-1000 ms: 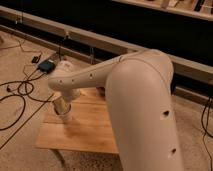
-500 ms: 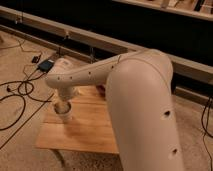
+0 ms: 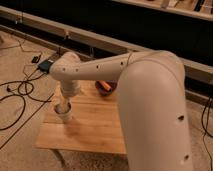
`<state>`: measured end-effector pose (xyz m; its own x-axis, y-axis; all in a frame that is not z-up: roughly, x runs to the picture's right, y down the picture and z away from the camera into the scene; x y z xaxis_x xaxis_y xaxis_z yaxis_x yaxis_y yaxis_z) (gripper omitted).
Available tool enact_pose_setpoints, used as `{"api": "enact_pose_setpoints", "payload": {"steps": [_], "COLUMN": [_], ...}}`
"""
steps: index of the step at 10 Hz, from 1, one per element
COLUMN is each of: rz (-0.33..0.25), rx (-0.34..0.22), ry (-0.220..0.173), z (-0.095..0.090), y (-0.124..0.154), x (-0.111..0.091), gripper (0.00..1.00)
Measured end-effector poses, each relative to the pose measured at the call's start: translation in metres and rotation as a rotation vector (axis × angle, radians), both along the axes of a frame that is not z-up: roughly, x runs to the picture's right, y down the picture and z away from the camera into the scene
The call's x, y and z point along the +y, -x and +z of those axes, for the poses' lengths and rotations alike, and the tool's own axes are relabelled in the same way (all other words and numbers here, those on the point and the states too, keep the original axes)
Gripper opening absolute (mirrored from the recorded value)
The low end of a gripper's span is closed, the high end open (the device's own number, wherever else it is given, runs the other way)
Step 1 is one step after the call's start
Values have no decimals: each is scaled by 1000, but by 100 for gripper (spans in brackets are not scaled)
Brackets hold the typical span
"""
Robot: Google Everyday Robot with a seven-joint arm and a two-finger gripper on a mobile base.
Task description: Place the white sponge in the ceramic cup
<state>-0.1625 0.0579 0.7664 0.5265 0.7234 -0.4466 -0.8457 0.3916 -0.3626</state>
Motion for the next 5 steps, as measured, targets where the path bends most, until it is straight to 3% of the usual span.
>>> {"api": "enact_pose_setpoints", "payload": {"steps": [2, 5], "rz": [52, 128], "rx": [19, 71], "ry": [-10, 45], "z": [-8, -18], "y": [-12, -25], "x": [-18, -22], "gripper": [80, 80]}}
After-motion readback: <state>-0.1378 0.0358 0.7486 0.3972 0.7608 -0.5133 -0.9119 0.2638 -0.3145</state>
